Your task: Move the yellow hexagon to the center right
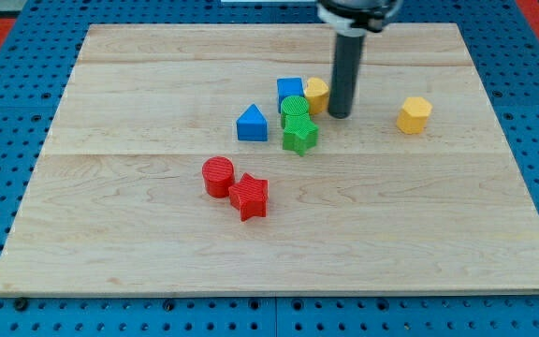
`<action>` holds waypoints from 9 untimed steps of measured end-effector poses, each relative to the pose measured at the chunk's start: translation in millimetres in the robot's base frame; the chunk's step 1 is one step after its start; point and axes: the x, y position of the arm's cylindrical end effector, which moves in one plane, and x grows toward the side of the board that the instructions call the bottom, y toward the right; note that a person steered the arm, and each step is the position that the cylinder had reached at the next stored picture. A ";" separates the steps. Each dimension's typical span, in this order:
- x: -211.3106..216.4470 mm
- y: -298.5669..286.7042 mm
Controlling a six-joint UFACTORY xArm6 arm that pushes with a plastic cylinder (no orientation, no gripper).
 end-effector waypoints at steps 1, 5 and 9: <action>-14.1 9.3; -19.4 48.4; 0.7 113.4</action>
